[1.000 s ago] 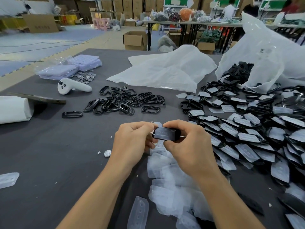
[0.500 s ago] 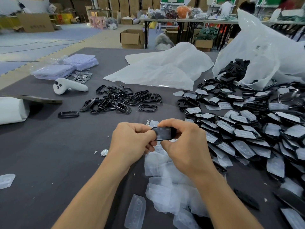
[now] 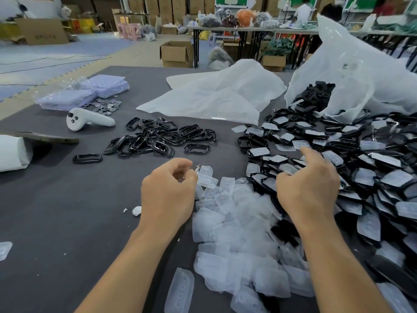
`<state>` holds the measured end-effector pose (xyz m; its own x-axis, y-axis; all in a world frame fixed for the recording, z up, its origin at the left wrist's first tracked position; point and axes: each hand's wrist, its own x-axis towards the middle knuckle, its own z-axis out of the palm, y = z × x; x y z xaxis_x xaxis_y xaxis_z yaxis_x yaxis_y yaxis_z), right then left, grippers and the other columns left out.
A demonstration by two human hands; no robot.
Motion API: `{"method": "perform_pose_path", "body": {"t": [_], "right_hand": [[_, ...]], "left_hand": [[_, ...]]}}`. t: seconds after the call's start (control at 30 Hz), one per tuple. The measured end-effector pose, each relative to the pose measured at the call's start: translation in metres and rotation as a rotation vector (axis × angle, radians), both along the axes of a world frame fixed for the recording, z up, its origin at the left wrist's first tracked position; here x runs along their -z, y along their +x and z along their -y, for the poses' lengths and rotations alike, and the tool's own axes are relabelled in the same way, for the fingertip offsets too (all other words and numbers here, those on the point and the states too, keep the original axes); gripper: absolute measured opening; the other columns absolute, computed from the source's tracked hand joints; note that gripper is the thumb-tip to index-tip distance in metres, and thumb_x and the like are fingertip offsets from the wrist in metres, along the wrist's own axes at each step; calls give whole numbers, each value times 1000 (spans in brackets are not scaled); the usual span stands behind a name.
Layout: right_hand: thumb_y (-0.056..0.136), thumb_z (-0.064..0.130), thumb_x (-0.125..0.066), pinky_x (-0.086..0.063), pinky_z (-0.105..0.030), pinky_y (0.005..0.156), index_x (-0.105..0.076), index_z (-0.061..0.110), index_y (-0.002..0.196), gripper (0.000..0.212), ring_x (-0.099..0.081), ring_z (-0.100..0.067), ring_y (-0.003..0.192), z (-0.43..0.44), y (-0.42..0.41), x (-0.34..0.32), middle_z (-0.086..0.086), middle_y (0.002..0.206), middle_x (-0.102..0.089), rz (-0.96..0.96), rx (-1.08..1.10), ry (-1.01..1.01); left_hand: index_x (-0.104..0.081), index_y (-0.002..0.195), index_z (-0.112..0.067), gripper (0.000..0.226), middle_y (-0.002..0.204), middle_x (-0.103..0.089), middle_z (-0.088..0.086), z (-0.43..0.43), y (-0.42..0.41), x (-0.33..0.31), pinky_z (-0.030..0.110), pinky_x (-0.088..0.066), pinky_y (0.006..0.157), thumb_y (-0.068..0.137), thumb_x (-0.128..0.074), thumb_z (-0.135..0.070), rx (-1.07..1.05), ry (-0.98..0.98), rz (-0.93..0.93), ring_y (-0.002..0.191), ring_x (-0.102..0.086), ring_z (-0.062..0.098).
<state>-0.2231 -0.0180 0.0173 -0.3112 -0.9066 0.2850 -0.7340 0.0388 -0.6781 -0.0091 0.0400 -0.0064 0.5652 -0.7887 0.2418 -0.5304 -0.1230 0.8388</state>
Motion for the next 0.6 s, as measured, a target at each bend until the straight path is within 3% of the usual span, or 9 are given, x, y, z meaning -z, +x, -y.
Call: {"method": "perform_pose_path", "body": {"t": [0.1,0.23,0.37,0.43,0.53,0.6], "right_hand": [[82,1,-66,-32,-47,120,-58,13,141,60,-43,-28,139,-12,21,0,-10,142,-58,-51,-126,-52],[87,7,-67,-24,-38,123,-66,22,132,48,-35,-20,142,-31,60,12,-1,148,-55,-131,-458,-15],[91,13,-62,-24,-36,122,-66,22,129,40,-43,-19,133,-36,76,28,3,136,-62,-233,-640,49],[90,13,-57,-31,-33,114,-66,23,129,41,-50,-19,122,-34,75,30,5,124,-66,-228,-668,68],[91,14,-56,-32,-30,109,-64,25,134,45,-50,-16,117,-31,73,29,8,122,-66,-215,-675,81],[91,14,-56,-33,-30,108,-64,24,133,44,-50,-17,116,-32,74,28,6,121,-66,-210,-676,82]], "left_hand": [[-72,116,-33,31,113,-64,-27,9,3,5,-3,-30,90,90,-65,-18,33,-13,186,105,-53,-14],[-64,136,-17,47,146,-59,-2,31,14,9,24,-23,121,90,-61,-9,78,44,365,144,-39,16],[-46,154,-17,60,166,-35,6,55,39,11,35,-11,129,95,-56,-15,51,187,511,156,-21,24],[-43,155,-17,58,164,-38,7,64,51,12,42,-20,126,97,-52,-18,46,272,564,154,-26,27],[-55,143,-18,47,133,-64,12,70,57,13,44,-41,104,97,-56,-24,7,276,541,129,-54,33],[-57,143,-24,49,119,-72,12,70,56,12,43,-46,95,94,-66,-26,-51,228,491,116,-61,37]]}}
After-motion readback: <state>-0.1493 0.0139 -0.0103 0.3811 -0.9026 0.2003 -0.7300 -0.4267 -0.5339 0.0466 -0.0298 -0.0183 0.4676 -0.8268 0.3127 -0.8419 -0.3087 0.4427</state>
